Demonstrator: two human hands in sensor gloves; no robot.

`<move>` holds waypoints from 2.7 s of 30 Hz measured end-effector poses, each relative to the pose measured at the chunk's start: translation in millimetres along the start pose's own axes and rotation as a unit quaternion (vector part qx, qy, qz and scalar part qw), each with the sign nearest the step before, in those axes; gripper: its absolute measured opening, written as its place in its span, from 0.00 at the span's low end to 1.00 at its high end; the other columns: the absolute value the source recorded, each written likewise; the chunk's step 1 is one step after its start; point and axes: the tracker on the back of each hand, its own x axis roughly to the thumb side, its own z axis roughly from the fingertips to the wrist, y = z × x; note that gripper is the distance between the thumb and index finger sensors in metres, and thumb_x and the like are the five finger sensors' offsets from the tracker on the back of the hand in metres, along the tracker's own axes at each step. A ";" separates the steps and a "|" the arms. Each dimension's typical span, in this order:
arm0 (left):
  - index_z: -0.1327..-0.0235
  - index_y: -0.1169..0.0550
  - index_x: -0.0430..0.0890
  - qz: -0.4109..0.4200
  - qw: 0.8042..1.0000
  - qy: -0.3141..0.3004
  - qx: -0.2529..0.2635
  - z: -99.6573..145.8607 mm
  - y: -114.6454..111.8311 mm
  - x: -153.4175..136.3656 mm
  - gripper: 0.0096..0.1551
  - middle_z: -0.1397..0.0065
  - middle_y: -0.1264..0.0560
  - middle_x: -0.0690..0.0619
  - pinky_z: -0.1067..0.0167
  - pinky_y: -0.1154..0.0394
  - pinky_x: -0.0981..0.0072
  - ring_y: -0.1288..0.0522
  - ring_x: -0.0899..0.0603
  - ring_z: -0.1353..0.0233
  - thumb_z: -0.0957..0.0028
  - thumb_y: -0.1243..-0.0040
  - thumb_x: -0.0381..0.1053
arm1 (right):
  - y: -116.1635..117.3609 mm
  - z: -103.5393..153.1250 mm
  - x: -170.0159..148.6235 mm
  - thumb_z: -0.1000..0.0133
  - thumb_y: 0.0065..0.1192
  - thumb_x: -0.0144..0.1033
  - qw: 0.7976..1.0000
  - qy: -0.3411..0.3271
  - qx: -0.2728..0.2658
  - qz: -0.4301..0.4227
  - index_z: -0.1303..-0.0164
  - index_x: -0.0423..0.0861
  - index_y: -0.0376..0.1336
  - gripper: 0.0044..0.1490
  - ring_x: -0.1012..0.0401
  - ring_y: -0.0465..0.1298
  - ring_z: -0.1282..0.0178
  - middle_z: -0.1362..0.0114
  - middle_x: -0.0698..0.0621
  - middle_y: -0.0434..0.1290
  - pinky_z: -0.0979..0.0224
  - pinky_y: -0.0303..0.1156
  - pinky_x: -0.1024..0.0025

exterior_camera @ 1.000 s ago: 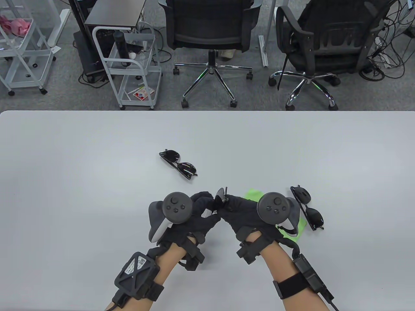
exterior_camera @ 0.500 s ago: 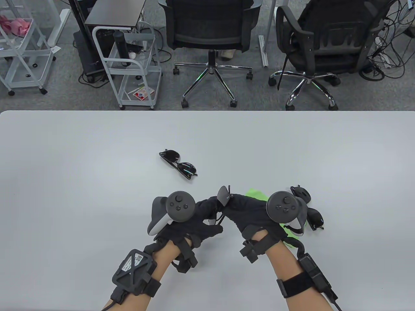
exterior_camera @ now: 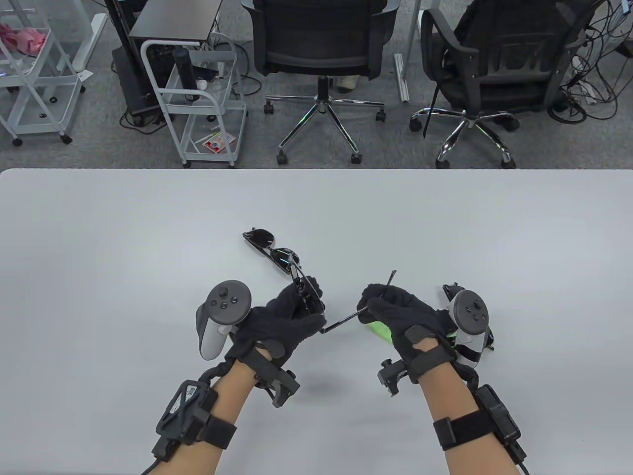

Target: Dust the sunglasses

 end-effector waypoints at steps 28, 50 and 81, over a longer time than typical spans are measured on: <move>0.28 0.32 0.60 -0.284 0.958 -0.022 -0.020 3.4 -42.2 17.7 0.51 0.25 0.28 0.59 0.25 0.31 0.52 0.15 0.51 0.31 0.68 0.32 0.73 | 65.4 19.1 60.1 0.51 0.73 0.42 0.879 -0.215 0.014 0.425 0.42 0.41 0.74 0.29 0.38 0.72 0.28 0.28 0.40 0.74 0.31 0.58 0.28; 0.29 0.30 0.56 -0.164 0.984 0.050 -0.055 -2.2 -28.1 -2.9 0.50 0.28 0.25 0.55 0.28 0.29 0.55 0.12 0.50 0.35 0.66 0.34 0.75 | 41.8 35.0 85.3 0.50 0.72 0.42 0.790 -0.304 -0.067 0.529 0.24 0.39 0.57 0.46 0.32 0.55 0.21 0.18 0.34 0.56 0.31 0.47 0.25; 0.29 0.60 0.69 -0.578 0.792 -0.158 0.112 25.6 -20.7 40.3 0.70 0.15 0.61 0.67 0.18 0.50 0.41 0.56 0.44 0.11 0.73 0.26 0.71 | 33.6 13.9 60.0 0.50 0.66 0.44 0.833 -0.212 0.121 0.497 0.48 0.46 0.78 0.25 0.37 0.63 0.21 0.26 0.41 0.73 0.29 0.48 0.24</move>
